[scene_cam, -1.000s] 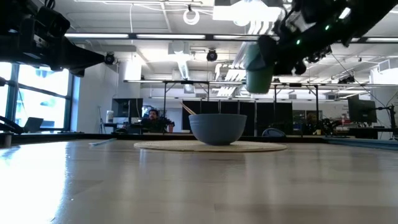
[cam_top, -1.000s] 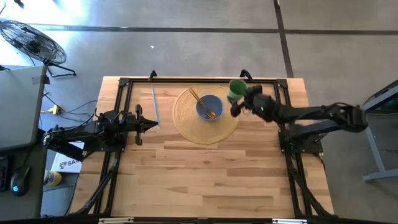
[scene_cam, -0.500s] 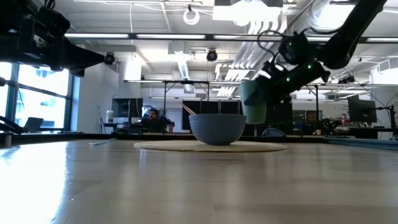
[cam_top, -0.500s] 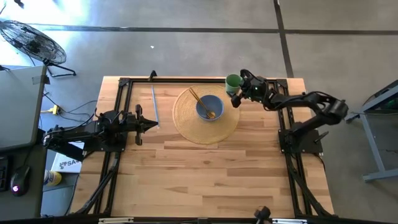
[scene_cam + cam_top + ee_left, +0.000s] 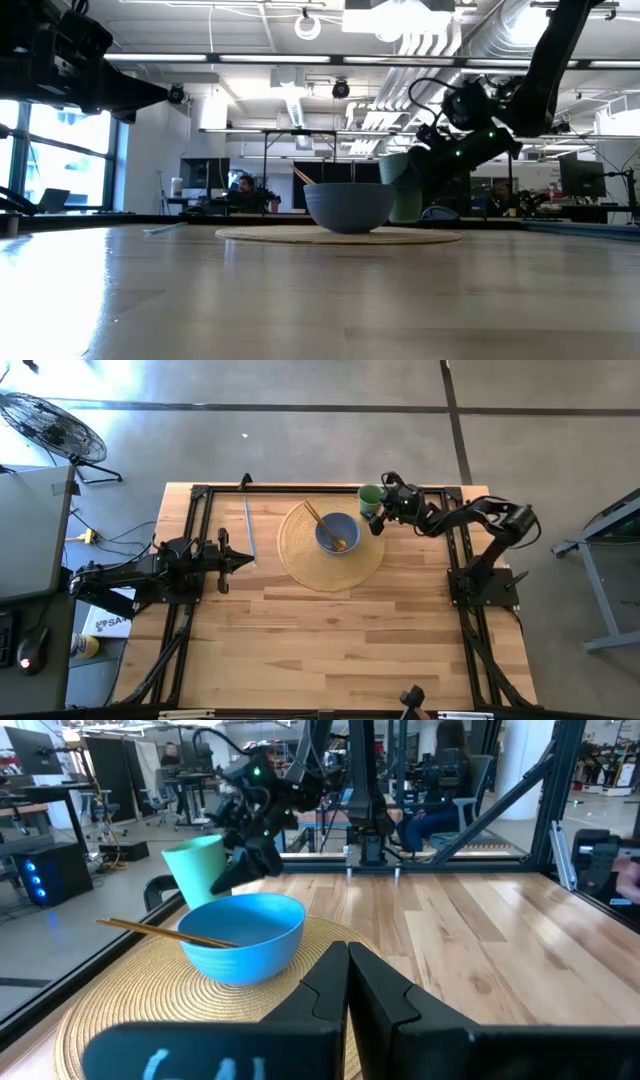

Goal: Pick & Place Utensil
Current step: Put the green cup to the top right of the blue bowl on the brown mat

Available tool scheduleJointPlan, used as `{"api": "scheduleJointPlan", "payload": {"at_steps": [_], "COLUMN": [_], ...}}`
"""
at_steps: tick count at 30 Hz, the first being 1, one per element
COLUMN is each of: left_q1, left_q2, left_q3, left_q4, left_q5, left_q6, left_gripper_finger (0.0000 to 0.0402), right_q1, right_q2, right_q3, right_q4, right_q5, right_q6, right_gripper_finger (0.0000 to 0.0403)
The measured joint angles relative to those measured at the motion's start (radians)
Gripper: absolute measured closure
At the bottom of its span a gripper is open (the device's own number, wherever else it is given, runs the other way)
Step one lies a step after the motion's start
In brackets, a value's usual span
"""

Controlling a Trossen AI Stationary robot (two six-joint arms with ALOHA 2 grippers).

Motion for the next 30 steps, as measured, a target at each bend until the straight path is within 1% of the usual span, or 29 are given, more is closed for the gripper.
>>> {"api": "scheduleJointPlan", "payload": {"at_steps": [5, 12, 30], "left_q1": [0.0, 0.0, 0.0], "left_q2": [0.0, 0.0, 0.0], "left_q3": [0.0, 0.0, 0.0], "left_q4": [0.0, 0.0, 0.0], "left_q5": [0.0, 0.0, 0.0], "left_q6": [0.0, 0.0, 0.0], "left_gripper_finger": [0.04, 0.04, 0.04], "right_q1": [0.031, 0.052, 0.052], "right_q2": [0.038, 0.049, 0.049], "right_q3": [0.0, 0.0, 0.0], "right_q4": [0.015, 0.081, 0.047], "right_q5": [0.09, 0.159, 0.162], "right_q6": [-0.003, 0.0, 0.023], "right_gripper_finger": [0.0043, 0.0043, 0.0043]}}
